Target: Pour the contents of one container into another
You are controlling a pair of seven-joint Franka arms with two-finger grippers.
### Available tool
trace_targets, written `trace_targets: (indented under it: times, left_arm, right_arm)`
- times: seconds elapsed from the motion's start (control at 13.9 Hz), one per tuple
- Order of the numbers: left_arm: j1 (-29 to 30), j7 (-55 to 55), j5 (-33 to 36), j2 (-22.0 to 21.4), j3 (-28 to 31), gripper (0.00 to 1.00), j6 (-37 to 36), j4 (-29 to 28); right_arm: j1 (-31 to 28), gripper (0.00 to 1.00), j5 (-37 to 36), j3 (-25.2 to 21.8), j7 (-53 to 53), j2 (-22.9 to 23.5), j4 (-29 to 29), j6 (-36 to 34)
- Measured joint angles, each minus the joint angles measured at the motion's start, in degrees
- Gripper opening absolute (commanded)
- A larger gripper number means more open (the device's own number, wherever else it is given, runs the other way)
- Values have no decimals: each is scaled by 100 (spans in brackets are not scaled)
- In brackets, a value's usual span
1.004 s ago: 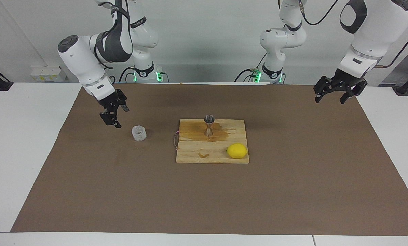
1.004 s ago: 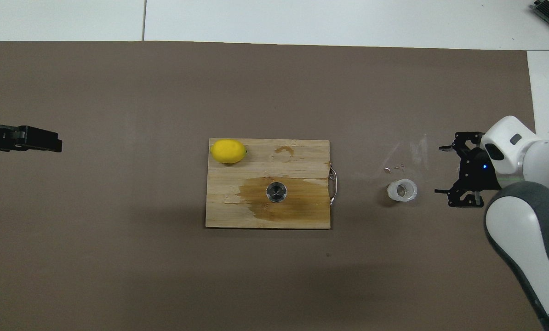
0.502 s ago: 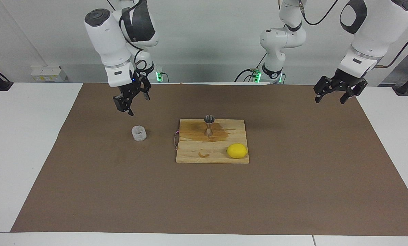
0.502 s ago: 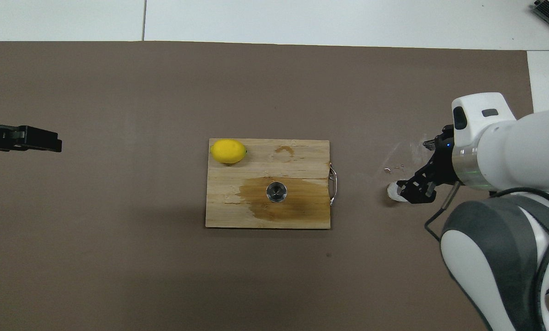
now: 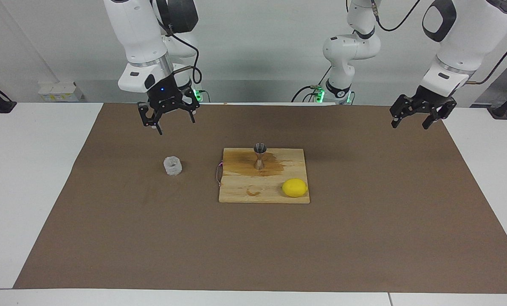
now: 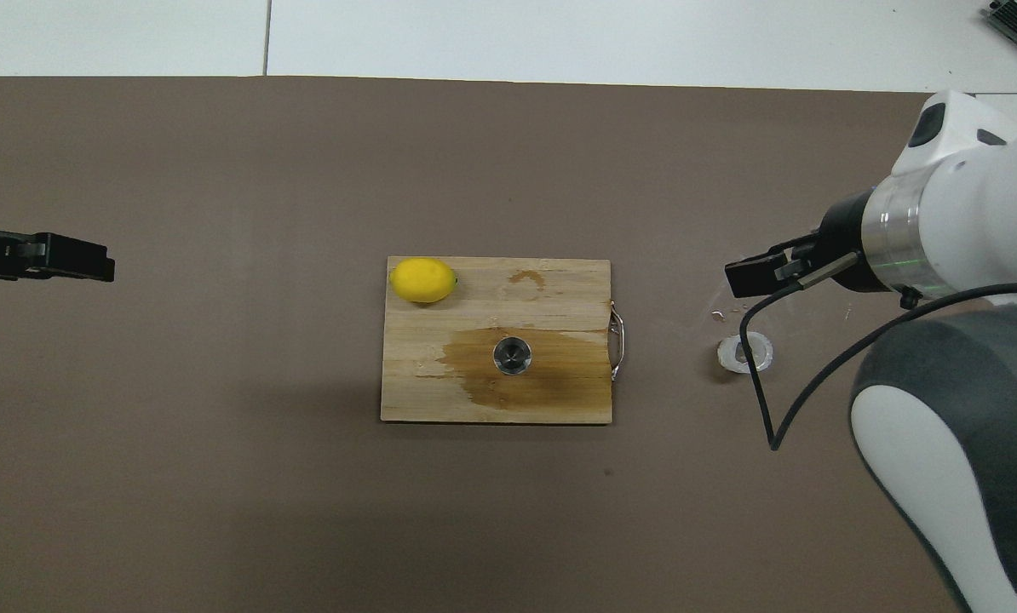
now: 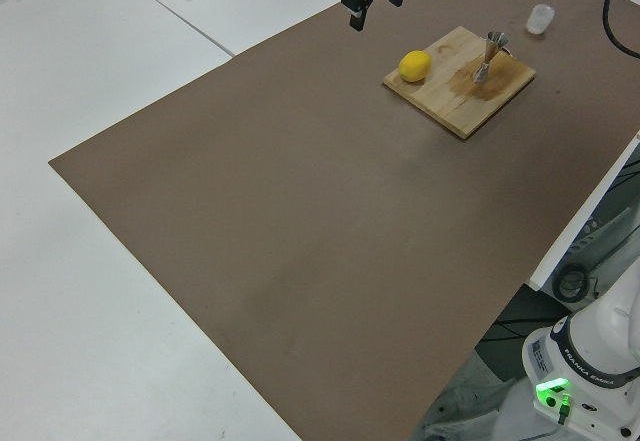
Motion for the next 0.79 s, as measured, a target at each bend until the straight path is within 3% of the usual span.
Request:
trace_targets:
  times: [0.36,0.79]
  left_arm:
    - [0,0,0,0,0,100,0,0]
    - [0,0,0,3,0,100,1,0]
  right_arm:
    - [-146,100,-161,-46,1596,30,83,-265]
    - [-367,100,-164,-52,1825,-68,78,-717]
